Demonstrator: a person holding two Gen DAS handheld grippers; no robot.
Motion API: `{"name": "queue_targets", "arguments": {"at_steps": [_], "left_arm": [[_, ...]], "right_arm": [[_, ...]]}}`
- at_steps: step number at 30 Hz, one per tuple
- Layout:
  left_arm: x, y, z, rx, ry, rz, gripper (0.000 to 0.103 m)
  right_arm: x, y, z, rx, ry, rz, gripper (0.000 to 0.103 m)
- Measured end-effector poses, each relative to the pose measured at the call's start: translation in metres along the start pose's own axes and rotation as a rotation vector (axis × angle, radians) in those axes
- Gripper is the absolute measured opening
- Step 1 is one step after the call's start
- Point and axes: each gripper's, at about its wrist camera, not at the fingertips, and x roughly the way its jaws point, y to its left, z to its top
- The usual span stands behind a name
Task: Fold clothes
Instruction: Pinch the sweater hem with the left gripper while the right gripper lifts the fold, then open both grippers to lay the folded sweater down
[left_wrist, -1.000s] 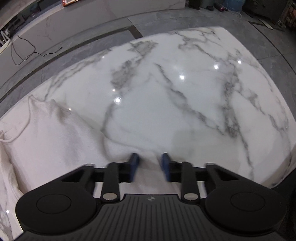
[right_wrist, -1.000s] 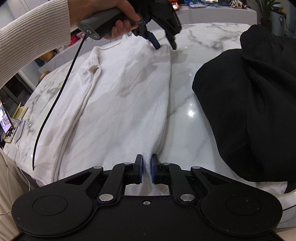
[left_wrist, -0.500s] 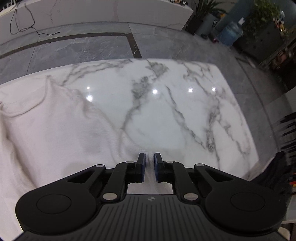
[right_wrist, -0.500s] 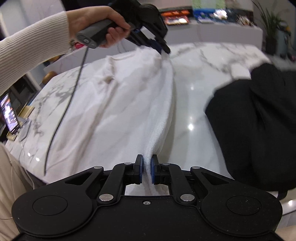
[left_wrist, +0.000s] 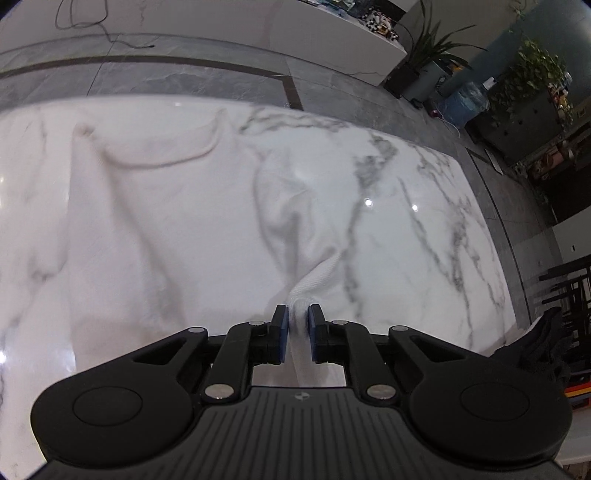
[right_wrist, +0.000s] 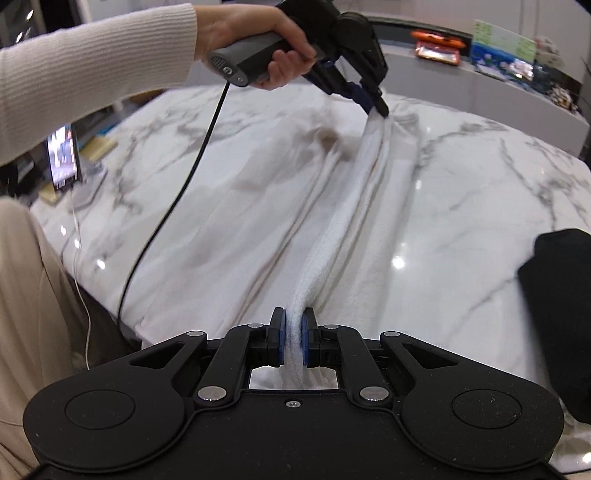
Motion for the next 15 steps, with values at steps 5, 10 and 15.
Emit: {"name": "queue_targets", "arguments": {"at_steps": [5,10,15], "left_arm": [[-0.003,0.017,-0.009,-0.030,-0.022,-0.006,0.032],[-0.024,0.028,-0.018,-0.053,-0.077,-0.022,0.035],[-0.048,0.020,-0.045,-0.026,-0.105,-0.044,0.036]], "right_arm": [[0.010,0.009,-0.002,-0.035,0.064,0.021,0.013],[0.006,0.011,-0.006,-0.042,0.103,0.063,0.016],[-0.014,0.010,-0.009,-0.011,0.104,0.123,0.019]]}}
